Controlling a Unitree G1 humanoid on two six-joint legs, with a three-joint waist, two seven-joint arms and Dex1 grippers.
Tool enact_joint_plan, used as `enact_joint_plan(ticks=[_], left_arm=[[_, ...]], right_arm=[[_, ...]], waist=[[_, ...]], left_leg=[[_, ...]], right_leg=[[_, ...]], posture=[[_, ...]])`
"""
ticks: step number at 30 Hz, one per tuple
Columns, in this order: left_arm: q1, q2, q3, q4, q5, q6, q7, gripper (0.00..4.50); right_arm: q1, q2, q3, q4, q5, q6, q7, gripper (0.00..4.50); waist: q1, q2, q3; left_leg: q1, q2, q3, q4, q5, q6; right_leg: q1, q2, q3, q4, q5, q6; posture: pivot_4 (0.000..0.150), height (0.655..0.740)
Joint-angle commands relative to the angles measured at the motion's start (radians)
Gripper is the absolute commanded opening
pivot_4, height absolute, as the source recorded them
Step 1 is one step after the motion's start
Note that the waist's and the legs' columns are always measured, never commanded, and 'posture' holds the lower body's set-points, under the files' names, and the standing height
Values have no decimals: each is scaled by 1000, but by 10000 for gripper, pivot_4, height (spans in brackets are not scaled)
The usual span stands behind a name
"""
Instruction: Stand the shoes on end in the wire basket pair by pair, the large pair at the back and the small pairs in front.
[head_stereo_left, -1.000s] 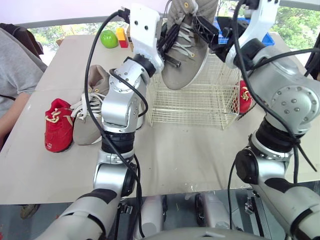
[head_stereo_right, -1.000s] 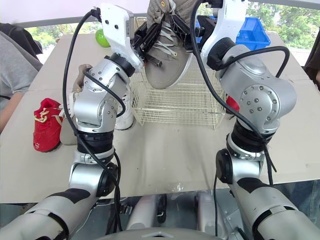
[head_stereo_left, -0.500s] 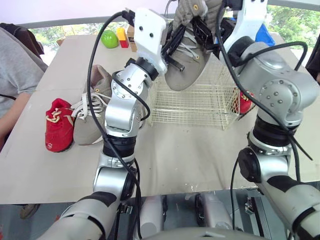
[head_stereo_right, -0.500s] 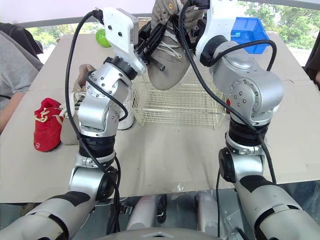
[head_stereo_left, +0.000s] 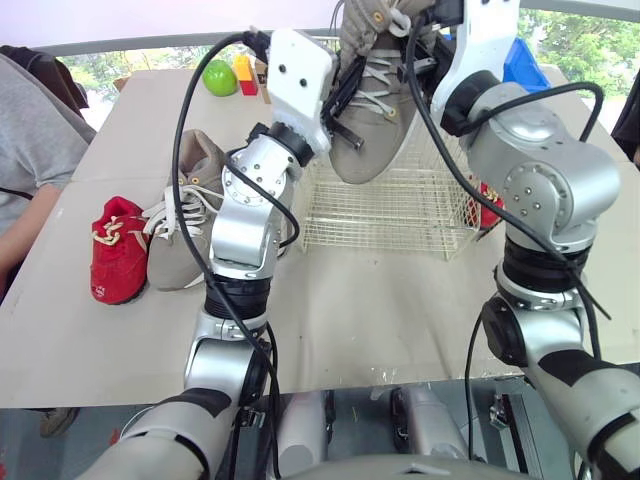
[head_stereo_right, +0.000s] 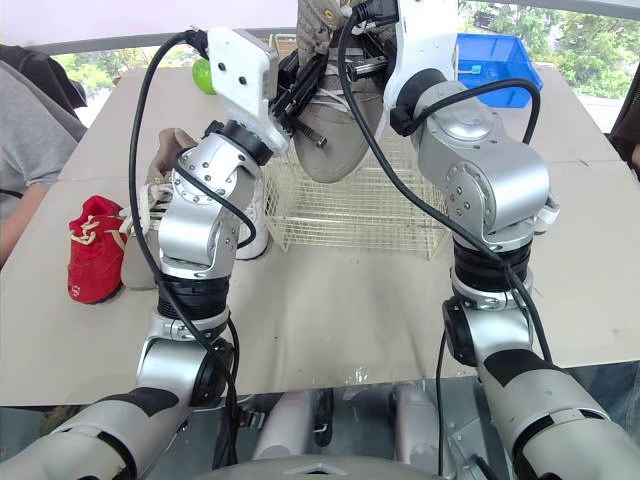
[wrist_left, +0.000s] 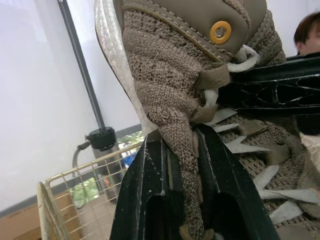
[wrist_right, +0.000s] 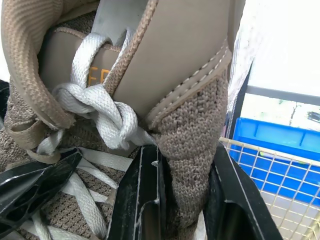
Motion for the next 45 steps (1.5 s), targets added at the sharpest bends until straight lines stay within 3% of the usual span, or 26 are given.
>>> enact_joint_plan(ticks=[1, 5, 9, 15, 21, 24, 32, 45], left_arm=[[8, -22, 63, -148, -249, 166, -57, 19527], [68, 30, 112, -247, -406, 336, -69, 38083], [146, 100, 120, -358, -490, 423, -67, 38182], [358, 126, 167, -509, -607, 415, -63, 38182], [524, 210, 215, -590, -721, 407, -120, 38182], [567, 235, 221, -603, -725, 382, -118, 38182], [643, 275, 238, -609, -701, 321, -94, 38182], [692, 324, 221, -603, -717, 273, -126, 38182]], right_arm=[[-58, -57, -98, 28, 17, -102, 56, 1286], [-123, -112, -167, 98, 69, -159, 123, 446], [-203, -181, -201, 223, 80, -244, 202, 248], [-315, -303, -139, 548, -34, -567, 375, 244], [-346, -305, -99, 817, -125, -901, 450, 240], [-313, -286, -113, 881, -108, -977, 490, 234], [37, -225, -134, 621, -3, -886, 537, 82], [148, -178, -176, 570, 69, -700, 445, 0]], waist=[[1, 0, 0], [-2, 0, 0], [-4, 0, 0], [-9, 0, 0], [-8, 0, 0], [-5, 1, 1], [2, 1, 0], [1, 1, -1]], left_leg=[[0, 0, 0, 0, 0, 0], [0, 0, -1, 0, 0, 0], [0, 0, -1, -2, 0, 0], [3, 0, 1, -3, 0, 0], [3, 1, 2, -3, 0, 0], [3, 1, 2, -3, 0, 0], [6, 2, 1, -2, 0, 0], [6, 1, 1, -2, 0, 0]], right_leg=[[0, 0, 0, 0, 0, 0], [1, 0, -1, -1, 0, 0], [1, 0, -1, -2, 0, 0], [1, 0, 3, -2, 0, 0], [1, 0, 3, -3, 0, 0], [1, 0, 4, -3, 0, 0], [6, -1, 1, -3, 0, -1], [6, 0, 0, -3, 0, -1]], posture=[[1500, 7400], [1500, 7400], [1500, 7400], [1500, 7400], [1500, 7400], [1500, 7400], [1500, 7400], [1500, 7400]])
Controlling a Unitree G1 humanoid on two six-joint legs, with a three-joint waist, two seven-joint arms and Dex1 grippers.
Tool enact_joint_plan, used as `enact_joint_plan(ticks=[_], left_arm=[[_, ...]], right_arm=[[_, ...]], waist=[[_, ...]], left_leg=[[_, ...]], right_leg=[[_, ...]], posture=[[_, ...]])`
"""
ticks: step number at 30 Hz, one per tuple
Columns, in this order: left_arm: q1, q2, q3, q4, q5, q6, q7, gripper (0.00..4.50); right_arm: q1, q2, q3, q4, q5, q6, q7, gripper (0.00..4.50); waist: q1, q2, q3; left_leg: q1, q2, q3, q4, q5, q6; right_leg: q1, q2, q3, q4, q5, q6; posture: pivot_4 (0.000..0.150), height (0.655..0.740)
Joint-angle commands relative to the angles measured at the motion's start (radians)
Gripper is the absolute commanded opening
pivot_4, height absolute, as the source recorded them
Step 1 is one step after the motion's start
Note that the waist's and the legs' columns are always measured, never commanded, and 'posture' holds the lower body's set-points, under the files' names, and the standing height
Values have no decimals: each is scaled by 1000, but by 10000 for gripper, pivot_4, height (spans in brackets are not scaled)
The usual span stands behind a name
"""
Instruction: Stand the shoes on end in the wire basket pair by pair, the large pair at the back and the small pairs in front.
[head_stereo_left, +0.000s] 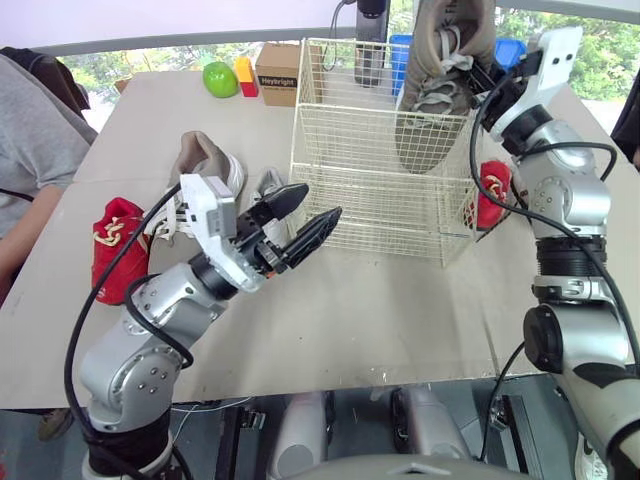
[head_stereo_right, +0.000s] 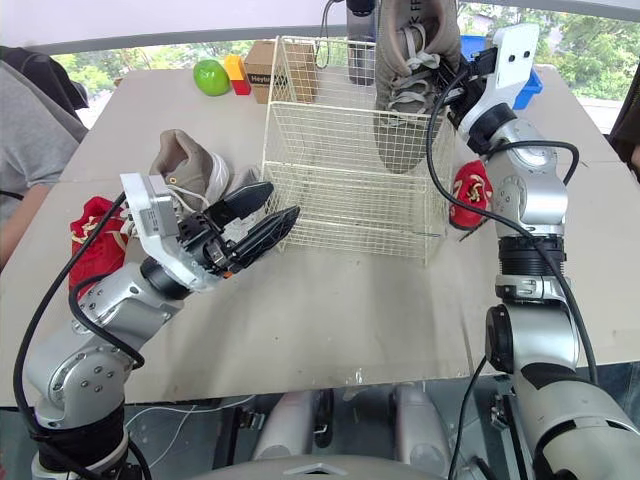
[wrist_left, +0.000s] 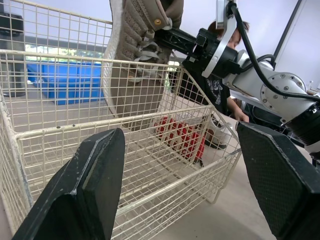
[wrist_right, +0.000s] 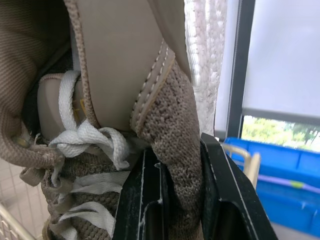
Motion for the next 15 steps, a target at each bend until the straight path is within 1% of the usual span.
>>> enact_joint_plan(ticks=[1, 3, 5, 6, 8, 10, 11, 12, 15], left_arm=[[20, 20, 6, -39, -13, -33, -30, 38182], [33, 25, 9, -41, -15, -41, -40, 38182], [52, 36, 10, -42, -11, -49, -58, 38182], [58, 39, 10, -41, -10, -53, -62, 38182], [66, 42, 10, -37, -9, -59, -64, 38182], [71, 44, 9, -34, -7, -65, -65, 38182], [73, 44, 9, -34, -6, -67, -66, 38182], [76, 43, 9, -32, -5, -69, -64, 38182], [85, 40, 10, -30, -2, -74, -56, 38182]], right_arm=[[29, 1, -24, -25, 18, 33, -21, 0], [45, 2, -19, -27, 15, 40, -22, 0], [76, 1, -11, -35, 13, 58, -23, 10037], [94, 1, -5, -43, 11, 61, -17, 12308], [122, 0, 3, -64, 5, 68, -17, 22652], [139, -7, 8, -83, -7, 71, -25, 31550], [145, -11, 10, -92, -10, 74, -27, 36945], [156, -24, 10, -112, -13, 75, -24, 40605], [177, -61, 14, -154, -24, 68, -4, 40605]], waist=[[0, 0, 0], [1, 0, 0], [1, 0, -1], [1, -1, -2], [1, -3, -4], [2, -4, -5], [2, -4, -6], [2, -4, -6], [8, -5, -6]], left_leg=[[0, 0, 0, 0, 0, 0], [0, 0, 0, 0, 0, 0], [0, 0, 0, 0, 0, 0], [0, 0, 0, 0, 0, 0], [1, 0, -1, 0, 0, 0], [2, 0, -1, 1, 0, 0], [3, 0, -1, 1, 0, 0], [5, 0, -1, 1, 0, 0], [18, 1, -1, 0, 0, 0]], right_leg=[[0, 0, 0, 0, 0, 0], [0, 0, 0, 0, 0, 0], [0, 0, 0, 0, 0, 0], [0, 0, 0, 0, 0, 0], [2, 0, -1, 0, 0, 0], [3, 0, -1, 0, 0, 0], [4, 0, -1, 0, 0, 0], [6, 0, -1, -1, 0, 0], [20, -1, -1, -4, -3, -5]], posture=[[1500, 7400], [1500, 7400], [1500, 7400], [1500, 7400], [1500, 7400], [1500, 7400], [1500, 7400], [1500, 7400], [1500, 7400]])
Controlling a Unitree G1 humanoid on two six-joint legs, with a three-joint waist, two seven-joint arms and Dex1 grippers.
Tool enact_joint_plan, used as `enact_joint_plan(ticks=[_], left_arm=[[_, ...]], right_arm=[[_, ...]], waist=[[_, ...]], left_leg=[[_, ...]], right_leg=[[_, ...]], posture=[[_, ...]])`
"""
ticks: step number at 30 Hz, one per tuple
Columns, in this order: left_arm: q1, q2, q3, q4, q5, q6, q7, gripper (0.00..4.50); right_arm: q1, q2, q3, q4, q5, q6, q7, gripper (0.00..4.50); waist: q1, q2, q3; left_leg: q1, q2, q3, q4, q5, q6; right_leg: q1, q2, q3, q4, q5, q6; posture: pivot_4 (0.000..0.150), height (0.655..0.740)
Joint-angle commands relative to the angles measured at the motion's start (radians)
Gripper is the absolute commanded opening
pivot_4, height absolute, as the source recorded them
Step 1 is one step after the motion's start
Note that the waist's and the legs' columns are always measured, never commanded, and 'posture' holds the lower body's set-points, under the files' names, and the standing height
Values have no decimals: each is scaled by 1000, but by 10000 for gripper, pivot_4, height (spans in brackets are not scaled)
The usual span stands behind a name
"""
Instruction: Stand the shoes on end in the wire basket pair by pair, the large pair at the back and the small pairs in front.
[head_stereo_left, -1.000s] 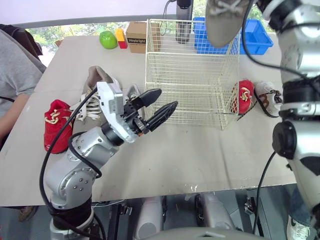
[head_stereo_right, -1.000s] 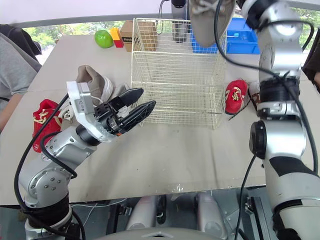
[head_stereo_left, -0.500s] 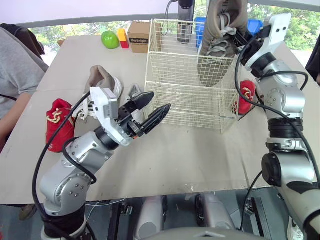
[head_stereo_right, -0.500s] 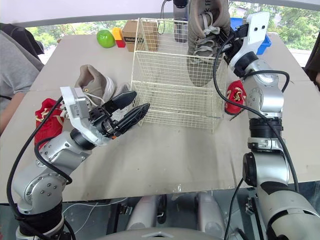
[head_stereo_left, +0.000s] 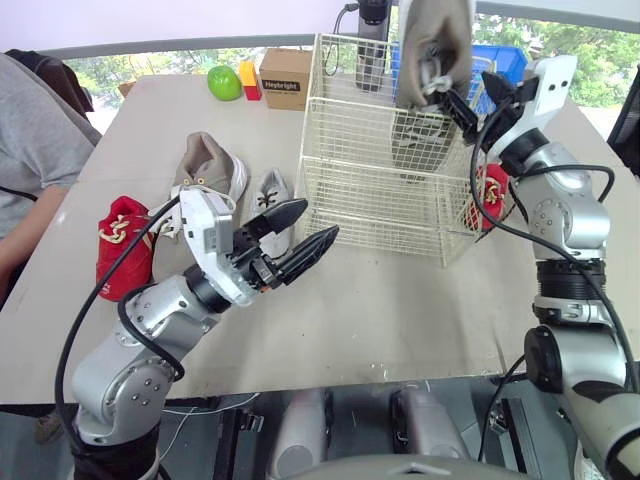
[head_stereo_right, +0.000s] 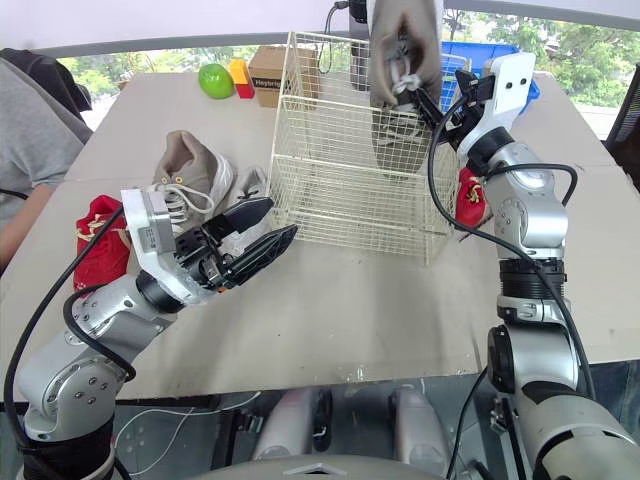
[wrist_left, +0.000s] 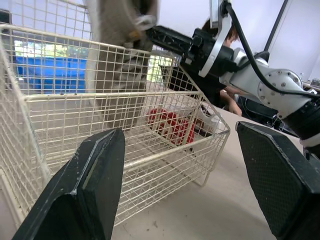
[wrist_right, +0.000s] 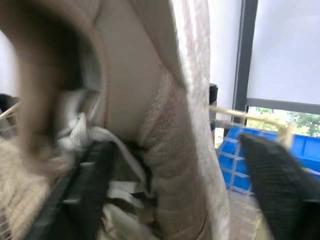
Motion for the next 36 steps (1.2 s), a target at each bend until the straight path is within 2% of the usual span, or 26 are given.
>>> enact_joint_plan(ticks=[1, 8, 13, 16, 20, 24, 29, 32, 36], left_arm=[[10, 4, 11, -29, -3, -26, 4, 38182], [50, 3, 36, -25, -6, -38, 32, 38182], [100, -7, 122, -4, -30, -35, 108, 38182], [110, 17, 150, 6, -44, -28, 97, 38182], [104, 17, 130, 7, -33, -27, 105, 38182], [106, 21, 131, -3, -38, -31, 102, 38182], [118, 39, 111, -53, -27, -53, 56, 38182], [126, 62, 96, -103, -18, -58, 33, 38182], [130, 66, 87, -127, -13, -68, 42, 38182]], right_arm=[[37, -52, -12, -15, -25, 23, 4, 40605], [48, -114, -8, -146, -22, 51, 26, 40605], [124, -211, -25, -347, 109, 106, 215, 40605], [143, -250, 5, -374, 89, 146, 222, 42932], [87, -217, 41, -353, 40, 187, 137, 42932], [-4, -107, 55, -327, 41, 258, 14, 42932], [-91, -20, 75, -226, -50, 242, -116, 42932], [-129, -27, 102, -183, -124, 204, -146, 34686], [-136, -25, 123, -191, -170, 193, -161, 16322]], waist=[[1, 0, 0], [-10, 2, 1], [-9, 3, 2], [-9, 2, 2], [-10, 3, 2], [-11, 3, 2], [-11, 3, 2], [-9, 3, 2], [-11, 3, 2]], left_leg=[[0, 0, 0, 0, 0, 0], [-1, 0, 1, -2, 0, 0], [-1, 1, 0, -6, 0, 0], [-1, 1, 0, -7, 0, 0], [0, 1, 1, -6, 0, 0], [-1, 1, 1, -6, 0, 0], [-1, 0, 2, -8, 0, 0], [-2, 0, 2, -9, 0, 0], [-1, 0, 2, -9, 0, 0]], right_leg=[[0, 0, 0, 0, 0, 0], [-4, 0, 4, 1, 0, 0], [-6, 1, 4, 0, 0, 0], [-5, 1, 4, -1, 0, 0], [-5, 0, 6, -1, 0, 0], [-7, 1, 7, 0, 0, 0], [-9, 1, 7, 0, 0, 0], [-9, 0, 7, -1, 0, 0], [-9, 0, 8, -1, 0, 0]], posture=[[1500, 7400], [1500, 7400], [1500, 7400], [1500, 7400], [1500, 7400], [1500, 7400], [1500, 7400], [1500, 7400], [1500, 7400]])
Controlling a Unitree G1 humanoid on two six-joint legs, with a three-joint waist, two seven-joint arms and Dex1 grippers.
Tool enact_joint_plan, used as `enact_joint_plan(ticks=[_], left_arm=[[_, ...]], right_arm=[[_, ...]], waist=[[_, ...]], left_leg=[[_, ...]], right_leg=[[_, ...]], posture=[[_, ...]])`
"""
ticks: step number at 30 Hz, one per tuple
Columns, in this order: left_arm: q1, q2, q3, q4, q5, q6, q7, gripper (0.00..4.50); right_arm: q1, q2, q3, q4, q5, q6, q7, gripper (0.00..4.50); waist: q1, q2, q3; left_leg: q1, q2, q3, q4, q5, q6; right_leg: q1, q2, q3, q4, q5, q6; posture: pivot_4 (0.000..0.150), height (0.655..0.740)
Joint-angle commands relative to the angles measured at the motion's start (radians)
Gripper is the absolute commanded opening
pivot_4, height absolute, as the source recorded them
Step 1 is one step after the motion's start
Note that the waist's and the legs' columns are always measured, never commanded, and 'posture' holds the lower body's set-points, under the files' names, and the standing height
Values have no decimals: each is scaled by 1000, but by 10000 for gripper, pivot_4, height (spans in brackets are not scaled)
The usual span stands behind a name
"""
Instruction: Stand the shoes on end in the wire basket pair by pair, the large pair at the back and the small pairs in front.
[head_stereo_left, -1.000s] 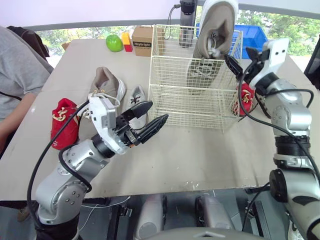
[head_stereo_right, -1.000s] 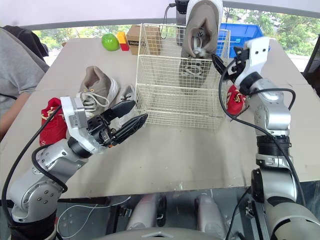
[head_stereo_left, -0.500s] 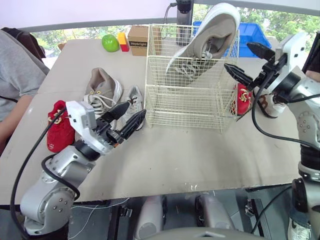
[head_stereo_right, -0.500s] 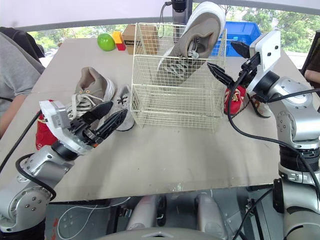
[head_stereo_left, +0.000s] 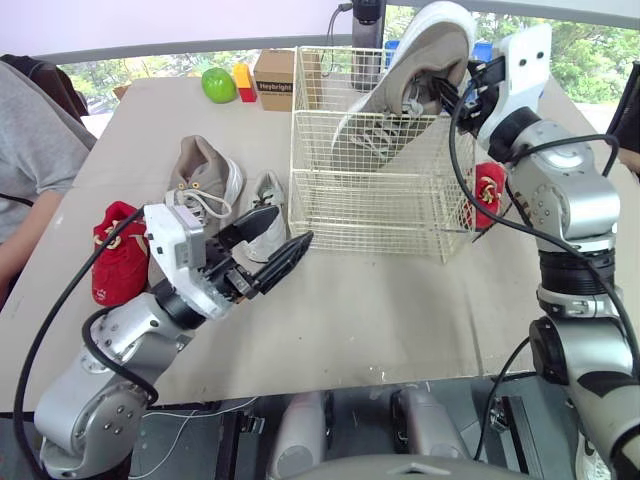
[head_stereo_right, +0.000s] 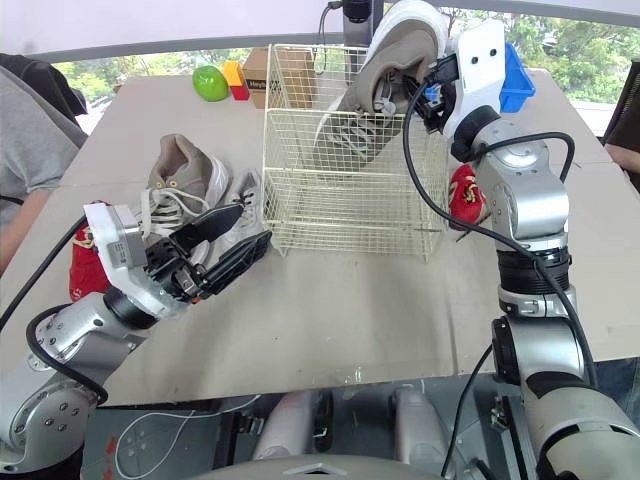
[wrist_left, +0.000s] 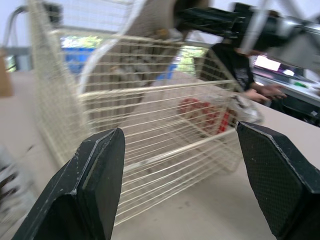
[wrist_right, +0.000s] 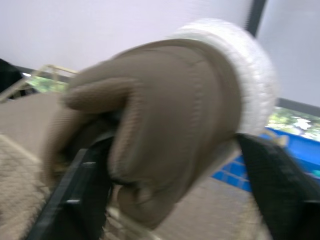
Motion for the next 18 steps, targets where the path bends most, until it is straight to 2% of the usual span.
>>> enact_joint_plan(ticks=[1, 3, 4, 11, 18], left_arm=[[7, 2, -3, -51, 4, -29, 6, 38182], [18, -3, -9, -58, 9, -34, 12, 38182], [25, -5, -13, -61, 13, -38, 12, 38182], [18, -10, -37, -46, 24, -50, 8, 38182], [-16, -13, -76, 13, 46, -69, -27, 38182]], right_arm=[[-42, 3, 2, -38, -37, -41, -22, 11579], [-56, 10, 10, -46, -60, -53, -37, 1918], [-67, 17, 10, -52, -64, -44, -46, 155], [-120, 43, 41, -80, -121, -13, -87, 155], [-149, 1, 75, -91, -222, -31, -105, 155]], waist=[[0, 0, 0], [-1, 0, 0], [-2, 1, 1], [0, 1, 1], [0, 1, 1]], left_leg=[[0, 0, 0, 0, 0, 0], [0, 0, 0, 0, 0, 0], [0, 0, 0, -1, 0, 0], [-1, -1, 1, -5, 0, 0], [-1, -1, 1, -6, 0, 0]], right_leg=[[0, 0, 0, 0, 0, 0], [-1, 0, 0, 0, 0, 0], [-1, 0, 0, 0, 0, 0], [-4, 1, 1, 0, 0, 0], [-4, 1, 1, 0, 0, 0]], posture=[[1500, 7400], [1500, 7400], [1500, 7400], [1500, 7400], [1500, 7400]])
